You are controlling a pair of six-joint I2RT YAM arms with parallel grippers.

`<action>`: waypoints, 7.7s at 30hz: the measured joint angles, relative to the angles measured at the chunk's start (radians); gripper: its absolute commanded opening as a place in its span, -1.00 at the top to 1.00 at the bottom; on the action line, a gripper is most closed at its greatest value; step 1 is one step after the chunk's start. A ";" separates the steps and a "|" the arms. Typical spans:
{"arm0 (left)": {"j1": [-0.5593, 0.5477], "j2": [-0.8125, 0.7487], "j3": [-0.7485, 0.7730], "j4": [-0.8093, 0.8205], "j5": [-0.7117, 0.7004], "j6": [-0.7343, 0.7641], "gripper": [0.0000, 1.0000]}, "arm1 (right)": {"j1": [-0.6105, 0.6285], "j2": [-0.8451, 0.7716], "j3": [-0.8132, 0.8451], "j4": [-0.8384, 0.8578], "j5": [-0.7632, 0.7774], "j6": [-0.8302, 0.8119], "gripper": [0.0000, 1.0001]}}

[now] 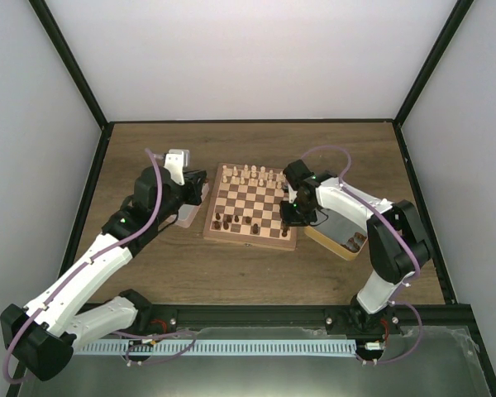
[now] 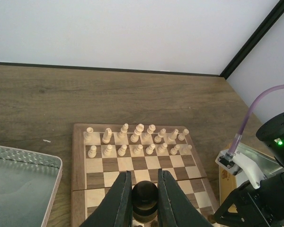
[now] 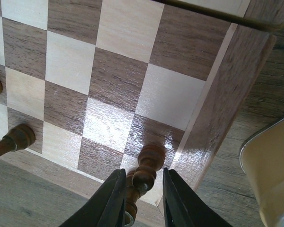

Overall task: Set up the chess pieces on the board
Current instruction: Place the chess piece on the chessboard, then pick up the chess piece from the storage box, then place the chess piece on the chessboard.

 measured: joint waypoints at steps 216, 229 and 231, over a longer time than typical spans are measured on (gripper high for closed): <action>-0.341 0.294 0.015 -0.044 -0.245 0.002 0.34 | -0.387 -0.006 -0.286 0.657 0.270 0.183 0.95; -0.330 0.292 0.015 -0.011 -0.186 -0.022 0.04 | -0.387 -0.402 -0.385 0.606 0.135 0.166 0.95; -0.322 0.287 0.015 -0.002 -0.160 -0.036 -0.05 | -0.387 -0.452 -0.393 0.614 0.072 0.152 0.95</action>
